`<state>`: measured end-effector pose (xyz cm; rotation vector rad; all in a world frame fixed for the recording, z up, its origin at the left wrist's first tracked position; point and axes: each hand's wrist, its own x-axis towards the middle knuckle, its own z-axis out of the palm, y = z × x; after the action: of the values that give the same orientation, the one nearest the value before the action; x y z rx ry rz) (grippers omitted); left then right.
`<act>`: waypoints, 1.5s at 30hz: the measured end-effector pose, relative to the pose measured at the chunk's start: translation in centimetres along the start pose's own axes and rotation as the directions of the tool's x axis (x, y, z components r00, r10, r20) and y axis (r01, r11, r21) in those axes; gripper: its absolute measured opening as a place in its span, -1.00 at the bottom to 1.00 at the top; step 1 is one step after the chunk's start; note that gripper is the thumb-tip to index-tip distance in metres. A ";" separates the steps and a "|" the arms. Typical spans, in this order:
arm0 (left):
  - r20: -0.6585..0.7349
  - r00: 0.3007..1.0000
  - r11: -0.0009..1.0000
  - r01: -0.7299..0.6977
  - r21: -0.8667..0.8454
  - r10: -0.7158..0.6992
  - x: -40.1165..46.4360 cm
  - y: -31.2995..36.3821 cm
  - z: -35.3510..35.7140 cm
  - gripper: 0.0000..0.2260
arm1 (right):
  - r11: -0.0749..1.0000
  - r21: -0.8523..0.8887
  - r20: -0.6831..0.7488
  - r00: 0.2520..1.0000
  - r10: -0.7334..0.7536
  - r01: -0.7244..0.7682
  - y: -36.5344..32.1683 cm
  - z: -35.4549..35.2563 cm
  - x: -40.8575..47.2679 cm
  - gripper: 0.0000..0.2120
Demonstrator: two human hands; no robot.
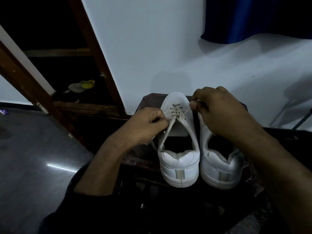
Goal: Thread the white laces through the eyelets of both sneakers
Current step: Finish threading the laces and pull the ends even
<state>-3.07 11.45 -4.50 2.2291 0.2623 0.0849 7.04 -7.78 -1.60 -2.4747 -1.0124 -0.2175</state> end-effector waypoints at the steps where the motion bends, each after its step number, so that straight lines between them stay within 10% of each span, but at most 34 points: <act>1: -0.017 1.000 1.000 0.000 0.010 0.000 0.1 0.0 -0.1 -0.78 | 0.999 -0.033 -0.001 1.000 0.014 -0.014 0.1 0.2 0.1 -0.79; 11: -0.322 0.944 0.984 -0.015 0.179 0.073 0.7 -0.5 0.2 -0.80 | 0.996 0.082 0.100 0.995 0.026 -0.035 0.2 -0.4 0.0 -0.81; 21: -0.274 0.942 0.912 -0.276 -0.303 0.194 -0.4 4.0 2.2 -0.68 | 0.783 0.620 -0.031 0.999 -0.042 0.052 -1.4 -1.6 0.3 -0.71; 24: -0.209 0.964 0.878 -0.239 -0.415 0.163 -0.5 4.3 3.0 -0.81 | 0.822 0.569 -0.018 1.000 -0.024 0.030 -1.1 -1.1 0.4 -0.77; 34: -0.354 0.921 0.812 -0.080 -0.579 -0.162 0.8 3.3 3.0 -0.23 | 0.793 0.606 -0.008 0.996 0.090 -0.066 -0.6 -1.2 0.3 -0.91; 41: -0.477 0.877 0.961 -0.076 -0.266 -0.063 1.5 2.3 3.0 -0.63 | 0.593 0.795 0.093 0.992 0.084 -0.125 -0.7 -1.2 0.3 -0.87; 45: -0.355 0.924 0.917 -0.257 -0.305 0.141 0.6 3.4 3.5 -0.49 | 0.348 0.922 0.113 0.978 0.173 -0.168 -1.5 -0.8 0.4 -0.80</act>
<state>-1.41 6.86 -3.99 1.8729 0.1770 0.5754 6.29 -6.92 -0.22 -1.4429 -0.5619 0.3636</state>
